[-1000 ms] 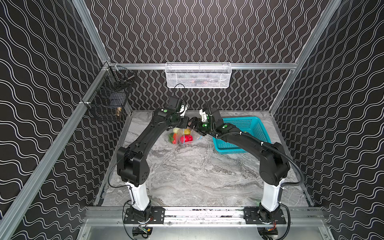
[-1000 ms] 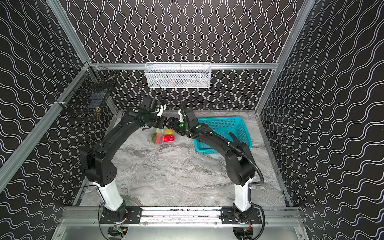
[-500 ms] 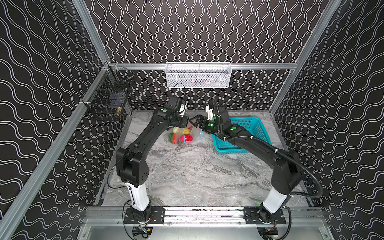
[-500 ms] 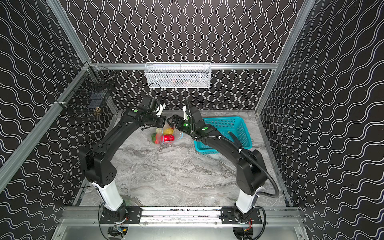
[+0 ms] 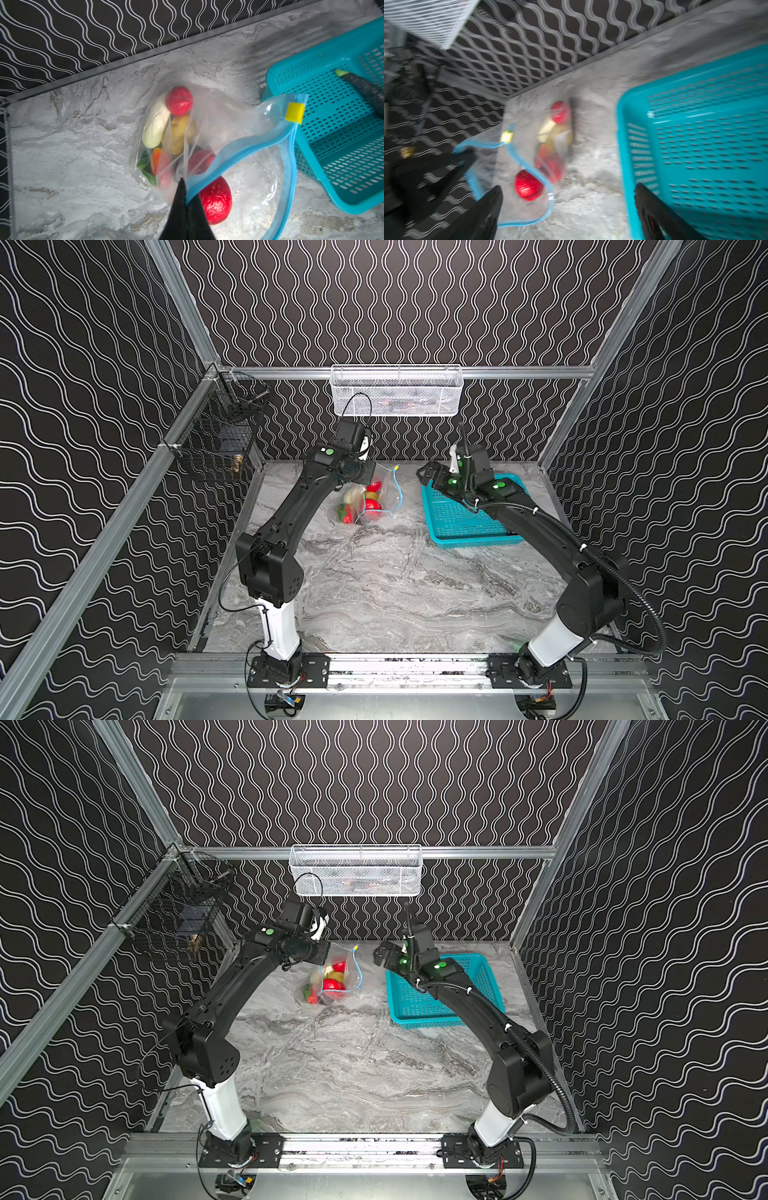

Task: Place the food in the zip-top bag and seal the zipper
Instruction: 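Withdraw the open right gripper and lower it into the teal basket over the eggplant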

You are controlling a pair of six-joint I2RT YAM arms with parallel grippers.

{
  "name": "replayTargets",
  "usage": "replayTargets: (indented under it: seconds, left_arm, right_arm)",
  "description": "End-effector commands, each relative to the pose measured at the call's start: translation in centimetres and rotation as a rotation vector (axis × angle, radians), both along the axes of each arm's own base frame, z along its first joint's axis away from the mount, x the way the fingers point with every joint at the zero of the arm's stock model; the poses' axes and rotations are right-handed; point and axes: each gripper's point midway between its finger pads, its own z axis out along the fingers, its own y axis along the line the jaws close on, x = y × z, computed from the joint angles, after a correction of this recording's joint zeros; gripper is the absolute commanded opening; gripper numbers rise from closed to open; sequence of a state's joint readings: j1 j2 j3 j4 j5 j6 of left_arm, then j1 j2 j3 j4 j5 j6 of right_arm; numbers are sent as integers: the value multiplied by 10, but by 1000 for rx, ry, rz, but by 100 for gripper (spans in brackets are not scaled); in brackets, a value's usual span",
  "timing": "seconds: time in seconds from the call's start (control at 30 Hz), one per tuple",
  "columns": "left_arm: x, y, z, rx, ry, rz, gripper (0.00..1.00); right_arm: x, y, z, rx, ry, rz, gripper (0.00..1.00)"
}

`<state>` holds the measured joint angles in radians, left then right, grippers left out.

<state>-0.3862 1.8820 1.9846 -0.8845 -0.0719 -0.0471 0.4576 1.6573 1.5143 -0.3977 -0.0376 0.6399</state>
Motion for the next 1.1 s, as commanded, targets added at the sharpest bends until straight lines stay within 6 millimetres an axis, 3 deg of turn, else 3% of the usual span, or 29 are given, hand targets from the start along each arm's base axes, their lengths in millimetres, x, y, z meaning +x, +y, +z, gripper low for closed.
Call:
replayTargets:
  seconds: [0.0, 0.17, 0.27, 0.3, 0.37, 0.53, 0.77, 1.07]
  left_arm:
    - [4, 8, 15, 41, -59, 1, 0]
    - [10, 13, 25, 81, -76, 10, 0]
    - [13, 18, 30, 117, -84, 14, 0]
    - [13, 18, 30, 124, -88, 12, 0]
    - [12, 17, 29, 116, -89, 3, 0]
    - [6, 11, 17, 74, -53, -16, 0]
    - [-2, 3, -4, 36, 16, -40, 0]
    - [-8, 0, -16, 16, 32, -49, 0]
  right_arm:
    - [-6, -33, -4, -157, 18, -69, 100]
    - [-6, -77, -1, -366, 8, -206, 99]
    - [-4, -88, -7, -451, 46, -228, 100]
    - [0, -103, -10, -471, 72, -266, 100]
    - [0, -114, -9, -511, 82, -300, 99]
    - [5, -117, -5, -551, -35, -262, 99]
    - [13, -143, -36, -700, 157, -189, 99]
    - [29, -148, -57, -732, 179, -126, 99]
